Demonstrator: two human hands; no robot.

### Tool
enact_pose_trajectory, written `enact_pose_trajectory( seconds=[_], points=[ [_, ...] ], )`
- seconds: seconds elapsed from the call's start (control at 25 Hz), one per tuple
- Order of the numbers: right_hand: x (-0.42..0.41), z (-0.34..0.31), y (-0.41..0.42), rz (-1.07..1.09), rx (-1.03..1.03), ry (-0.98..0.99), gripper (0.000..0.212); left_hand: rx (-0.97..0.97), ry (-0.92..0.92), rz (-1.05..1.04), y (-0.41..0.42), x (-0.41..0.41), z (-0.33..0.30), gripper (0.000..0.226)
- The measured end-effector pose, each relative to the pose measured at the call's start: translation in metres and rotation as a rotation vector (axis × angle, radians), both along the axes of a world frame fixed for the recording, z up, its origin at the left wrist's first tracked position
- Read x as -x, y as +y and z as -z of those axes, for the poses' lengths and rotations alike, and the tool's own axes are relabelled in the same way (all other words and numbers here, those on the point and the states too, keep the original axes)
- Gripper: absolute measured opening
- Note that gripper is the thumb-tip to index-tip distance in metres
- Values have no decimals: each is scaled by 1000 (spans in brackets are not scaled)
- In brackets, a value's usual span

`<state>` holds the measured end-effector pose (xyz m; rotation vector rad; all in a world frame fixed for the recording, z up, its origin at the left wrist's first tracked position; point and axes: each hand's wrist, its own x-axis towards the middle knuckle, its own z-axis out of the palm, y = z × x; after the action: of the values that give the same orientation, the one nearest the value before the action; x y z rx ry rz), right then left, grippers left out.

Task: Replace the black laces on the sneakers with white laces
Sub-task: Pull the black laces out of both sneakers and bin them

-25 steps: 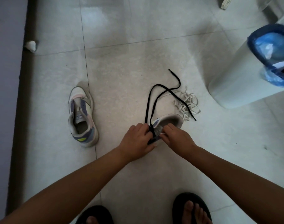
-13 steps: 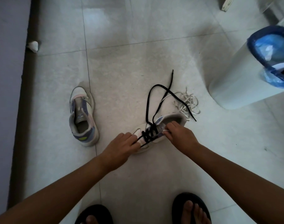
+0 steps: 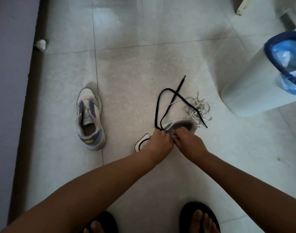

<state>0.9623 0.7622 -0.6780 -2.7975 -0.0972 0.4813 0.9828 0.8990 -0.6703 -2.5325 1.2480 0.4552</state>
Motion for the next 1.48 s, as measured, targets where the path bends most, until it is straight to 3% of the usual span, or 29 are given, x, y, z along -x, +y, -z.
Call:
enact_pose_trajectory(
  seconds=[0.12, 0.24, 0.32, 0.44, 0.52, 0.68, 0.8, 1.0, 1.16, 1.28, 1.48],
  points=[
    [-2, 2, 1, 4, 29, 2, 23, 104, 71, 8, 26, 10, -5, 32],
    [-4, 3, 1, 12, 34, 11, 24, 166, 187, 181, 84, 40, -15, 14],
    [-3, 4, 2, 9, 40, 10, 24, 49, 288, 291, 116, 62, -18, 26],
    [-1, 5, 3, 5, 43, 6, 23, -46, 242, 294, 133, 56, -19, 23],
    [-1, 5, 4, -2, 40, 8, 23, -39, 225, 237, 110, 40, -19, 27],
    [-2, 4, 4, -16, 36, 19, 23, 154, 93, -188, 30, 14, -18, 39],
    [-2, 3, 4, 21, 7, 38, 22, 30, 194, -320, -6, 5, 0, 36],
    [-8, 1, 5, 99, -52, 49, 23, -79, 177, -263, -4, 15, 14, 33],
    [-7, 0, 5, 95, -86, 20, 21, -28, -23, -318, 14, 3, 3, 27],
    [-6, -1, 5, 97, -117, 15, 20, 6, 124, -290, 0, -3, 10, 30],
    [-8, -1, 6, 145, -138, 4, 20, -2, 138, -210, -2, -21, 4, 33]
  ],
)
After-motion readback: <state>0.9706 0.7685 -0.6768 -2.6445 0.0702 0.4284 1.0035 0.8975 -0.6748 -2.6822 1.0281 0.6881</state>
